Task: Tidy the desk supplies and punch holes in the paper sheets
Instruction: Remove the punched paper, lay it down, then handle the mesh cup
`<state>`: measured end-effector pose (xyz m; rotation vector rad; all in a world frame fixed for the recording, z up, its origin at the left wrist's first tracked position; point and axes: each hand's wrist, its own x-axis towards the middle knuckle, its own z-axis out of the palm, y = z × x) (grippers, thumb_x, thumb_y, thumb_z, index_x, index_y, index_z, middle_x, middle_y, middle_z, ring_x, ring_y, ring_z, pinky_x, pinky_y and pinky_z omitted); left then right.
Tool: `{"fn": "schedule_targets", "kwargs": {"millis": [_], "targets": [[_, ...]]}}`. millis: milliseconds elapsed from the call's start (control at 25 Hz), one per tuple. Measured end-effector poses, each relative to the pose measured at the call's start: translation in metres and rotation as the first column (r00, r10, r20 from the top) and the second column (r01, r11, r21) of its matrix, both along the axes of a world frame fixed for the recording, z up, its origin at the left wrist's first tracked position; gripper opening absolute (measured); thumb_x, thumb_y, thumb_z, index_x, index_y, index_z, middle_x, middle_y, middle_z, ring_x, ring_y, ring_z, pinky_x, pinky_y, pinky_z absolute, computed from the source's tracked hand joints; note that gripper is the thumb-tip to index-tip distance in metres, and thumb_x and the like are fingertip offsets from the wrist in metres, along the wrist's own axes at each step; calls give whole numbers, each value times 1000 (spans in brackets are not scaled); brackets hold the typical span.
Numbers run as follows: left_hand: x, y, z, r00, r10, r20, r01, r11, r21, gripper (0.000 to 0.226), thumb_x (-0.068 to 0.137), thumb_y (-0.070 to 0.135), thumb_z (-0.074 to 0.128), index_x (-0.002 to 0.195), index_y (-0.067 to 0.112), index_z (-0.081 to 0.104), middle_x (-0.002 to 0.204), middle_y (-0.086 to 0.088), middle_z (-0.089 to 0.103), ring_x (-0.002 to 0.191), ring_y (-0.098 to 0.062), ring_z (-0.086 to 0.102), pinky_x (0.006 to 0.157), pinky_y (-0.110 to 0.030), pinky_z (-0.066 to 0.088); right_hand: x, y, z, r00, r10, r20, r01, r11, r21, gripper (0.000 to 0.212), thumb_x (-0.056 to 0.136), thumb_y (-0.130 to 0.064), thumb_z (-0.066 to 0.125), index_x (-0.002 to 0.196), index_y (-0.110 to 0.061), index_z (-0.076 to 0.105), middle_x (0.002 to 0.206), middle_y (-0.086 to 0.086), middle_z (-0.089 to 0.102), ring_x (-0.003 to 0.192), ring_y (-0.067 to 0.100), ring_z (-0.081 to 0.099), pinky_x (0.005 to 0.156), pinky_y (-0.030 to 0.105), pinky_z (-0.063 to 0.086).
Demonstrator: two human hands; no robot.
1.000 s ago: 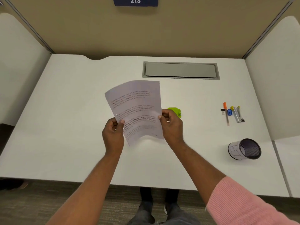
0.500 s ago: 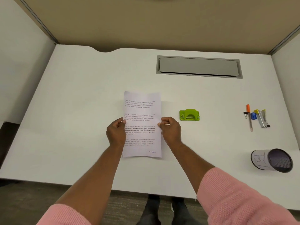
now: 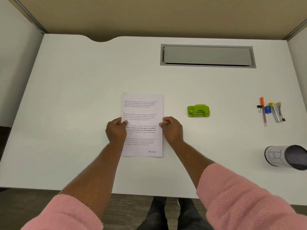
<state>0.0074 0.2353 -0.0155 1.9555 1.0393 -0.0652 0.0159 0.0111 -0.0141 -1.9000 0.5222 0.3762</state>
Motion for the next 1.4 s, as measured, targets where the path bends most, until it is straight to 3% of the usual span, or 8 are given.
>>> {"fn": "schedule_targets", "kwargs": {"millis": [200,360,520,720,840,1080,1240,1400], "targets": [[-11,-24,9,996,-71,-56,81,978,191,58,84,29,78,133,7,59,134,-14,58,125,-33,54,105,-47,45,-15,-26,6,997,-4,73,7,999,-32,22,89,-18,72,110,-13,69,98,2,71,88,22,69,87,36,56],[-33,-62,18,958,-280,65,244,910,336,47,87,21,73,130,7,60,132,-11,58,124,-33,51,104,-48,43,-39,-69,10,986,-33,166,49,994,-94,17,92,-11,66,108,-16,71,99,-5,71,86,-5,65,81,19,48],[-62,-119,16,794,-579,186,535,810,238,32,88,13,71,120,13,69,122,-2,65,117,-22,59,102,-32,47,-72,-123,9,971,-68,228,114,973,-198,20,95,-3,59,108,-13,71,106,-2,71,99,11,66,90,23,50],[-78,-186,2,585,-811,9,793,574,204,44,92,26,67,135,17,60,129,2,57,122,-17,50,94,-23,36,-95,-171,5,977,42,210,40,927,-372,31,93,5,53,116,-8,69,119,5,68,114,23,62,103,36,48],[-80,-210,-3,504,-858,-96,854,477,208,50,95,27,61,142,14,52,129,-2,52,122,-20,46,95,-27,40,-98,-178,4,976,206,77,-149,878,-455,42,93,3,48,131,-9,62,135,3,58,126,21,51,109,22,35],[-84,-244,-2,491,-869,-68,869,483,110,45,95,14,57,140,16,54,124,-1,56,116,-20,54,89,-23,38,-105,-162,5,880,476,5,-402,749,-527,47,91,2,49,138,-5,54,133,8,52,118,26,51,93,34,49],[-89,-248,-1,606,-795,12,793,605,65,36,94,10,55,128,17,64,119,2,63,110,-17,61,89,-20,40,-105,-161,8,968,250,6,-230,898,-375,30,98,-10,48,124,-14,63,118,0,62,109,21,59,89,30,50],[-89,-237,-5,605,-793,-73,793,591,148,49,94,8,54,143,13,51,121,-3,54,113,-22,55,99,-33,46,-105,-178,6,947,321,13,-270,816,-511,55,90,6,48,143,-10,52,132,5,55,120,23,50,99,31,46]]}}
